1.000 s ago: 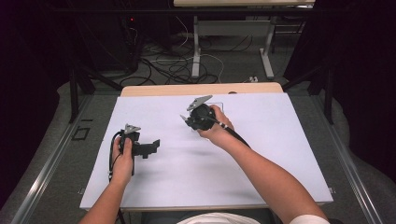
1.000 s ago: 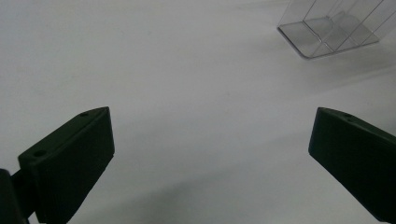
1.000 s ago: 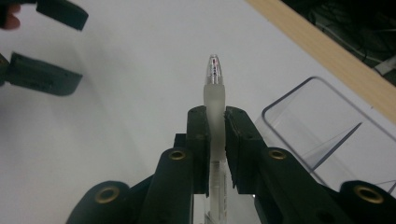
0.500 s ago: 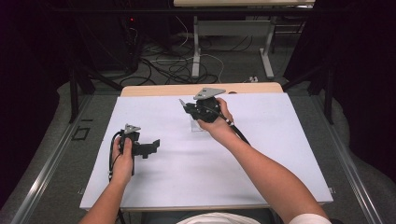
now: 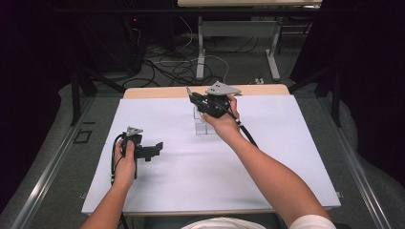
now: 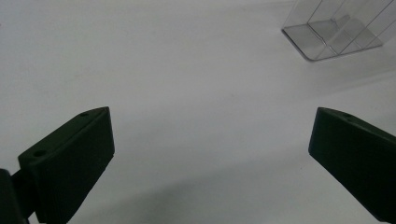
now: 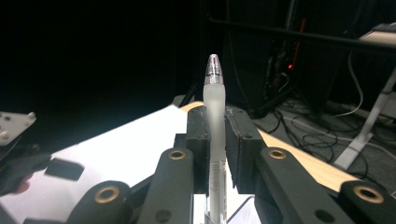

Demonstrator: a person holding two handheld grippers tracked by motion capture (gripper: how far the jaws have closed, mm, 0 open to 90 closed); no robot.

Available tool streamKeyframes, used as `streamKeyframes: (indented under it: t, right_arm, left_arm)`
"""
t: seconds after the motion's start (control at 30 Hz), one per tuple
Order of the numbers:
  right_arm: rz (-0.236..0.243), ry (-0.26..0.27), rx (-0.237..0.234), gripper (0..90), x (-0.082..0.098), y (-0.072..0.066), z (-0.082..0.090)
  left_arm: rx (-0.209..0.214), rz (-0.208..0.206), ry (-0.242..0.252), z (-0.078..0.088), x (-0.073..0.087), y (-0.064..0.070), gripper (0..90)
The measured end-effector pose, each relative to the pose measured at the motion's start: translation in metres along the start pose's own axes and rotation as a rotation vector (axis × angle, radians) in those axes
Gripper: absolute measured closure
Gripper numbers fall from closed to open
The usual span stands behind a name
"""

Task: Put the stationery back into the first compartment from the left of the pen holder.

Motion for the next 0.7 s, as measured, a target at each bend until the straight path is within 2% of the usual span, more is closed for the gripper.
streamKeyframes:
  t: [0.27, 0.47, 0.7]
  right_arm:
    - [-0.011, 0.057, 0.063, 80.3, -0.007, 0.014, -0.004]
    - [-0.001, 0.062, 0.083, 80.3, -0.007, 0.021, -0.013]
    - [-0.001, 0.063, 0.093, 80.3, -0.005, 0.022, -0.023]
  left_arm:
    - [0.001, 0.013, 0.005, 0.0, -0.001, 0.0, 0.2]
    - [0.0, 0.019, 0.013, 0.001, -0.002, -0.001, 0.2]
    - [-0.003, 0.018, 0.013, 0.003, -0.003, 0.0, 0.1]
Point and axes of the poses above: each handheld gripper's, and its own axes: z roughly backward along the jaws, x roughly out of its underside, y roughly to its right, the point moved 10 cm from there along -z, roughly forward along the jaws, and after that the axes turned 5 degrees about y, right-handed, at the moved point
